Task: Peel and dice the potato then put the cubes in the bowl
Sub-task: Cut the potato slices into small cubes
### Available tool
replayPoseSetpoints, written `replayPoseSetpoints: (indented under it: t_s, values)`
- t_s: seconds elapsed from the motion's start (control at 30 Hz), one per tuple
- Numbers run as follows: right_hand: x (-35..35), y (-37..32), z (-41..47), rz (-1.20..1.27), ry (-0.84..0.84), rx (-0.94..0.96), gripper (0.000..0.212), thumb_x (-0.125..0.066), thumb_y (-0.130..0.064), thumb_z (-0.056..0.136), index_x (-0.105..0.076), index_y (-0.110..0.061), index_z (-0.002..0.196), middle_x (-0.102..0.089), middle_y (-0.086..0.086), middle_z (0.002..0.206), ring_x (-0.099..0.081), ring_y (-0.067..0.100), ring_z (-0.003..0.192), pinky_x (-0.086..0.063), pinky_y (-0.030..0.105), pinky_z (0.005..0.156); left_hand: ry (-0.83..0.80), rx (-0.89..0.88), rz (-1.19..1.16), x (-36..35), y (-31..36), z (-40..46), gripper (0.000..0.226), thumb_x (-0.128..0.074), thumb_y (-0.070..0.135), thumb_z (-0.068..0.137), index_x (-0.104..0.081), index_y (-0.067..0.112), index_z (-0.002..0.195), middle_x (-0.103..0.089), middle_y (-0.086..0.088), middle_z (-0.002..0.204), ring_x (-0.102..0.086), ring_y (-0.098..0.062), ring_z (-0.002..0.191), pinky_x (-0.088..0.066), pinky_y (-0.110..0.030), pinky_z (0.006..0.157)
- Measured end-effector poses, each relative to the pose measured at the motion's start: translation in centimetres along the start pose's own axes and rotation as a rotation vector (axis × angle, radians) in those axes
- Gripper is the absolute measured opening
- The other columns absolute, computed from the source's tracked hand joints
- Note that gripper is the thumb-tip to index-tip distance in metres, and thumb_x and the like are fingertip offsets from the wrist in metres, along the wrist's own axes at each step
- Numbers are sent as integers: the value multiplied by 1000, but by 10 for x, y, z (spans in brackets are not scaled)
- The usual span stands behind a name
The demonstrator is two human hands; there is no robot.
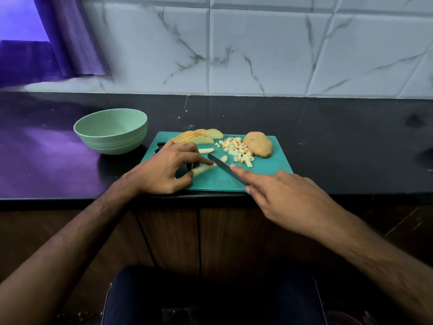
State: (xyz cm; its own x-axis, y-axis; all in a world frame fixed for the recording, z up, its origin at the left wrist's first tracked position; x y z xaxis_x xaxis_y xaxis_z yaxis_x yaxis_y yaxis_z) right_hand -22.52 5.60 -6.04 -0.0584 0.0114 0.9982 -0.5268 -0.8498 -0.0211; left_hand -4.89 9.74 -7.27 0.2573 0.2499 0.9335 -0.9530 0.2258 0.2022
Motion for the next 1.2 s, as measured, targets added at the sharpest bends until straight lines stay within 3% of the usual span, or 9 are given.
replayPoseSetpoints:
  t_s: [0.2, 0.33, 0.47, 0.53, 0.83, 1.07, 1.2]
  values:
    - [-13, -9, 6, -34, -17, 16, 54, -22, -43, 110, 2, -50, 158, -40, -10, 75, -39, 6, 64, -29, 26, 53, -5, 0, 8, -1, 2, 0, 55, -46, 35, 83, -65, 31, 134, -54, 11, 105, -49, -1, 106, -32, -26, 92]
    - [-11, -8, 15, -15, -23, 8, 53, -25, -42, 111, -5, -49, 159, -41, -10, 74, -41, 7, 63, -30, 26, 53, 19, 0, 6, 2, 3, -1, 53, -47, 36, 83, -66, 31, 131, -55, 12, 104, -50, -1, 104, -31, -20, 93]
    - [-1, -2, 14, 31, -2, 5, 52, -26, -41, 110, -6, -53, 158, -41, -11, 71, -42, 7, 61, -30, 26, 52, 70, -14, -22, 7, 5, -5, 40, -55, 35, 84, -71, 27, 119, -59, 11, 101, -56, -4, 100, -45, -44, 94]
    - [3, -2, 8, 44, 24, 9, 53, -26, -42, 110, -6, -55, 157, -42, -10, 69, -43, 7, 59, -32, 26, 52, 98, -21, -23, 9, 6, -6, 36, -57, 34, 85, -73, 27, 116, -60, 12, 100, -58, -5, 99, -46, -48, 91]
    - [-11, -13, 11, 11, -5, 23, 54, -26, -41, 110, -5, -49, 159, -42, -10, 71, -40, 7, 61, -31, 27, 53, 113, -25, -19, 10, 6, -5, 35, -59, 33, 85, -74, 26, 116, -61, 13, 100, -59, -4, 98, -46, -45, 89]
    - [4, -5, 16, 38, 26, 17, 52, -26, -42, 110, -6, -54, 157, -44, -10, 71, -44, 7, 62, -29, 26, 52, 137, -26, -2, 12, 7, -6, 30, -65, 27, 85, -74, 28, 113, -59, 16, 98, -57, -1, 96, -45, -44, 88]
    - [-2, -12, 5, 30, -2, 36, 53, -25, -43, 110, -3, -54, 157, -43, -11, 72, -43, 6, 61, -30, 24, 52, 145, -24, -6, 14, 8, -6, 30, -59, 34, 87, -74, 27, 112, -60, 16, 96, -59, -3, 94, -44, -40, 88]
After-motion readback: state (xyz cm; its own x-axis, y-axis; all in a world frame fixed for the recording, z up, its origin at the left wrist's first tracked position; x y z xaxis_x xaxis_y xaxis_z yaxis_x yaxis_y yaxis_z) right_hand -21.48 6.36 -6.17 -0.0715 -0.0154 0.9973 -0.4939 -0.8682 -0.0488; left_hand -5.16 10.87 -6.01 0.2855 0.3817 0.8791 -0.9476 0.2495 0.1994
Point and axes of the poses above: each hand's wrist, its own z-axis towards the middle knuckle, its own x-axis out of the back of the hand, y = z × x, the point moved 10 cm from there along z, towards the middle knuckle
